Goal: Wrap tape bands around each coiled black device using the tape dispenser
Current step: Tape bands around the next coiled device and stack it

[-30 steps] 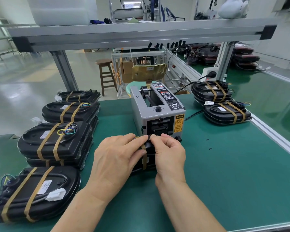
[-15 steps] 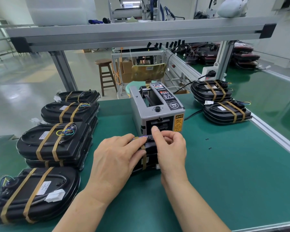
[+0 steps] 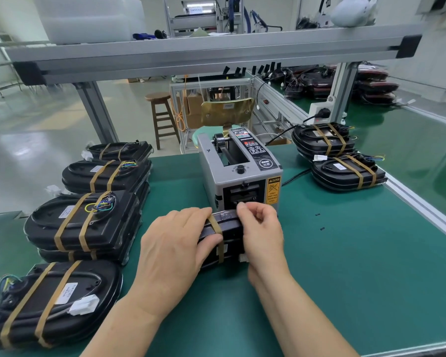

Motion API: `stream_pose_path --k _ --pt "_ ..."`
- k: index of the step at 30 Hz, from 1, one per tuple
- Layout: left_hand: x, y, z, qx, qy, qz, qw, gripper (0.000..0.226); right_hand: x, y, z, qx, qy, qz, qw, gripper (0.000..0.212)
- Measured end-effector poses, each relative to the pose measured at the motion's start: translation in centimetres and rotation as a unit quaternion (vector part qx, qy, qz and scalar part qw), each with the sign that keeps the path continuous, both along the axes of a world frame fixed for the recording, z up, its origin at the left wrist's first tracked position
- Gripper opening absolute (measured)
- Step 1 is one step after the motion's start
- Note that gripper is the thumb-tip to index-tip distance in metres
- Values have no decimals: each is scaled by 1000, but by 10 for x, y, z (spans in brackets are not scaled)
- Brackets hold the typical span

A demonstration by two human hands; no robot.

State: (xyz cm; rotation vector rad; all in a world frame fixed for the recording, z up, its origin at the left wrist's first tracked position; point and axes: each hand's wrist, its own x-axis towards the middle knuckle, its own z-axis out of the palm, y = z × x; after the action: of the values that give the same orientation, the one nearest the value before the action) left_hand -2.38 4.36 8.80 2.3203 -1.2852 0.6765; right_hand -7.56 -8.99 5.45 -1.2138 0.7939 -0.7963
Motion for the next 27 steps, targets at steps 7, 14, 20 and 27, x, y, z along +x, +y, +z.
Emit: stream_pose_path --k 7,14,20,27 --pt "7 16 -5 -117 120 -60 984 41 -40 -25 -22 4 -58 225 973 58" --pt "6 24 3 -232 226 -104 940 41 -38 -13 -11 -34 -99 230 967 46" --pt "10 20 27 -110 112 -110 981 71 -30 16 2 -132 -117 212 961 44" --pt "13 32 27 -140 171 -116 968 56 -34 -5 12 -37 -87 323 942 54"
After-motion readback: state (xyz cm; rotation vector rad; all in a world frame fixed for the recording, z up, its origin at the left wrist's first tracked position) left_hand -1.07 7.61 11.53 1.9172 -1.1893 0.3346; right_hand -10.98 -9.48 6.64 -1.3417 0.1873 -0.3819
